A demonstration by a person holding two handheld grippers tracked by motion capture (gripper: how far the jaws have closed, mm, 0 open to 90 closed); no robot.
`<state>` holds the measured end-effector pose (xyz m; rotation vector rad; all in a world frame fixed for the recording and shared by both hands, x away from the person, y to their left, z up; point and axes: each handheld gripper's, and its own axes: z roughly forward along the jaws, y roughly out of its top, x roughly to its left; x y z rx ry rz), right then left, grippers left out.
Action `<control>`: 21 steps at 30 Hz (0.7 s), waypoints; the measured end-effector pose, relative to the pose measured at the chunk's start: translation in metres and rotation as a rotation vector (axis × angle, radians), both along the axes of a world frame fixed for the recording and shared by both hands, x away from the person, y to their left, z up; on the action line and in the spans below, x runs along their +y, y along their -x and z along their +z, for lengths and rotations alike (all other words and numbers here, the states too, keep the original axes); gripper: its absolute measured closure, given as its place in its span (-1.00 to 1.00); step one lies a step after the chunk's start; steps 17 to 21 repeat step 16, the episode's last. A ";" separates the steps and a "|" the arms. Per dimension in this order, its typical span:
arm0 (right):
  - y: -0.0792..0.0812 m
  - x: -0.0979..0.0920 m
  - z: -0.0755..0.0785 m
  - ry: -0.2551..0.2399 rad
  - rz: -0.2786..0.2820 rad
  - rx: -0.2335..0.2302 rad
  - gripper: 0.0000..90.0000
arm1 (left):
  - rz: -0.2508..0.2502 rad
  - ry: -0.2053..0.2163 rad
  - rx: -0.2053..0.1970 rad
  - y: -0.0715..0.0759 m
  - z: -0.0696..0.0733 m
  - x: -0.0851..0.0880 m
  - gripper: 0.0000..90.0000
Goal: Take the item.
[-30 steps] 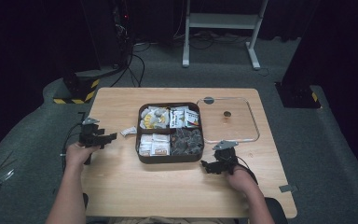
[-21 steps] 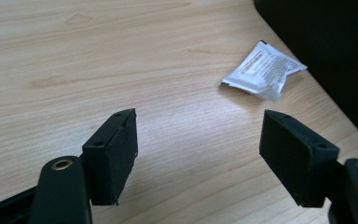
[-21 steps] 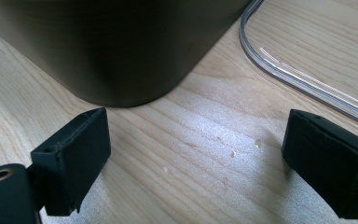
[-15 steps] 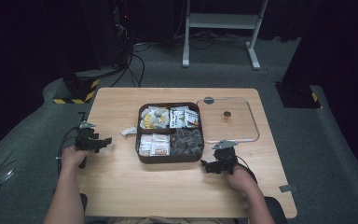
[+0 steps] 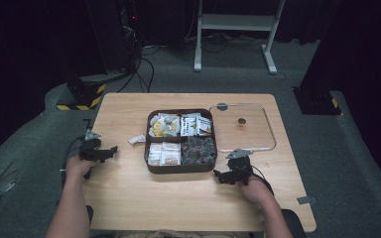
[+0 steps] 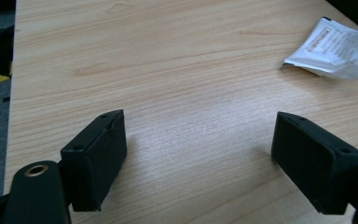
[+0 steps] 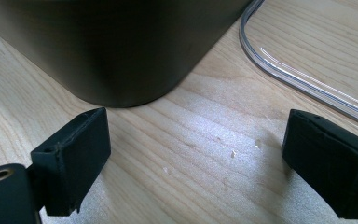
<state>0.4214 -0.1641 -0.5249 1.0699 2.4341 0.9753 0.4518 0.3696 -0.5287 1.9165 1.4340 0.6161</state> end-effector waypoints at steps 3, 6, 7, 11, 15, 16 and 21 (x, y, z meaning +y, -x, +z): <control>0.000 0.000 0.000 0.001 0.001 -0.001 -0.83 | 0.003 -0.020 0.004 -0.001 0.000 -0.002 -0.63; 0.000 0.000 0.000 0.000 -0.001 0.001 -0.83 | 0.012 -0.017 0.007 -0.002 0.000 -0.004 -0.68; 0.000 0.000 0.000 0.000 -0.001 0.000 -0.83 | 0.013 -0.017 0.007 -0.002 0.000 -0.004 -0.68; 0.000 0.000 0.000 0.000 -0.001 0.001 -0.83 | 0.022 -0.024 0.009 -0.002 0.000 -0.005 -0.69; 0.000 0.000 0.000 0.000 -0.001 0.001 -0.83 | 0.043 -0.026 0.012 -0.002 0.000 -0.006 -0.71; 0.000 0.000 0.000 0.000 -0.001 0.001 -0.83 | 0.047 -0.025 0.013 -0.003 0.000 -0.006 -0.72; 0.000 0.000 0.000 0.000 -0.001 0.001 -0.83 | 0.047 -0.025 0.013 -0.003 0.000 -0.006 -0.72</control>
